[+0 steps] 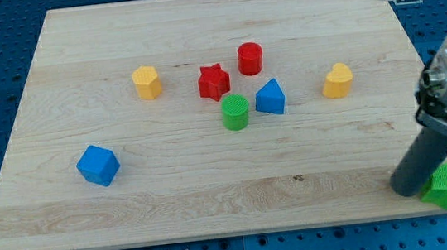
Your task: Move the yellow heart to the bottom right of the board
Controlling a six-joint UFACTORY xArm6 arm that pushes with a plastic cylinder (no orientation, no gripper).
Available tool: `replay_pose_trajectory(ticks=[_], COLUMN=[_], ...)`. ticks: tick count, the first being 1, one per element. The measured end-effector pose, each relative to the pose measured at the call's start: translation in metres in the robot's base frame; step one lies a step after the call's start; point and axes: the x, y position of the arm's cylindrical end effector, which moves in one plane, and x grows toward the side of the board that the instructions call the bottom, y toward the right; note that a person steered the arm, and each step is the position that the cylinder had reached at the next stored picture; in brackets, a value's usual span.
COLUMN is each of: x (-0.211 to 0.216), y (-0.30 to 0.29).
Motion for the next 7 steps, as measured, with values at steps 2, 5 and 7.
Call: replay_pose_trajectory(ticks=[2,5,7], x=[-0.047,-0.124,-0.126], y=[-0.029,-0.043,-0.073])
